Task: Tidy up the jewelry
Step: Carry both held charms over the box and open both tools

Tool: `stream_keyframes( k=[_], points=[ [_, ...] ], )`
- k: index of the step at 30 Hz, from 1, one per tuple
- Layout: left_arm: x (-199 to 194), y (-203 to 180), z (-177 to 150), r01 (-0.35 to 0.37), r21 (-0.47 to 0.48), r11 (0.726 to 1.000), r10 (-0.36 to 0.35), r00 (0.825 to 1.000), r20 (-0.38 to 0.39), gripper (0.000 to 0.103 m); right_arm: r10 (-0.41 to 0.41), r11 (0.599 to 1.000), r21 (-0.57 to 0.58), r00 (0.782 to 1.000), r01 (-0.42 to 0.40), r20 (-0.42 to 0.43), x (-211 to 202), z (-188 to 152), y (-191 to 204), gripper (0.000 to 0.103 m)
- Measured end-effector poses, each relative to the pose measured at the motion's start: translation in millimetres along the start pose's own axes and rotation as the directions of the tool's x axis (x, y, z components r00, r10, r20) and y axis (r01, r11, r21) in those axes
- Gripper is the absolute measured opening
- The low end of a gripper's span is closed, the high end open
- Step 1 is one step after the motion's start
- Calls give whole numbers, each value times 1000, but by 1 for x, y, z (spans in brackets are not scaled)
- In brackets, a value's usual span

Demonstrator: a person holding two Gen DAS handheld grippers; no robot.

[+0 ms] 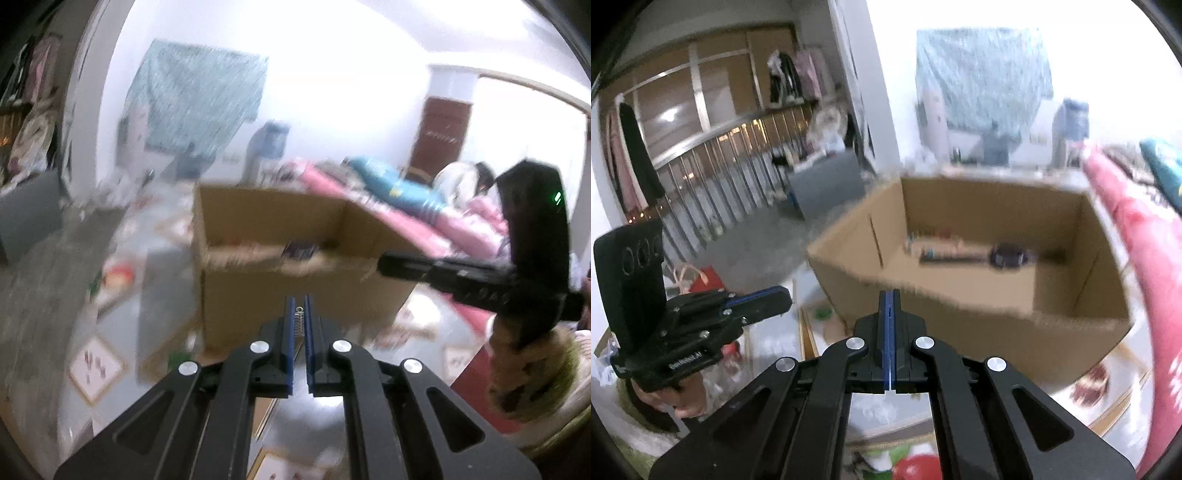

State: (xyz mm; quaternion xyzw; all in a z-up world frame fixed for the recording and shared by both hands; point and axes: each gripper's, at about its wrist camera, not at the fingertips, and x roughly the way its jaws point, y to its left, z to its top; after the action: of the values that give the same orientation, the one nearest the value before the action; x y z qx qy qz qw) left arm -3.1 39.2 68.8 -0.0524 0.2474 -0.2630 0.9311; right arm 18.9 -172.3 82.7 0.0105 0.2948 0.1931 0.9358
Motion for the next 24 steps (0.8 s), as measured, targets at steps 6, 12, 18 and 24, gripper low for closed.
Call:
stream_keyframes(
  k=[6,12,18,24],
  points=[
    [8,-15,54,45,64,997,-49,997,63,4,-11,1000,20,995,9,101,-8,34,-16,0],
    [63,-7,86,-8,79,997,8,1000,-9,4,-38,995,98,997,31,66,27,51,-44,0],
    [114,11,87,-95,65,993,102,987,-122,4,-55,986,154,998,58,-24,61,49,-65,1],
    [128,17,76,-150,52,987,157,976,-154,15,-59,985,158,997,66,-48,64,41,-67,22]
  ],
)
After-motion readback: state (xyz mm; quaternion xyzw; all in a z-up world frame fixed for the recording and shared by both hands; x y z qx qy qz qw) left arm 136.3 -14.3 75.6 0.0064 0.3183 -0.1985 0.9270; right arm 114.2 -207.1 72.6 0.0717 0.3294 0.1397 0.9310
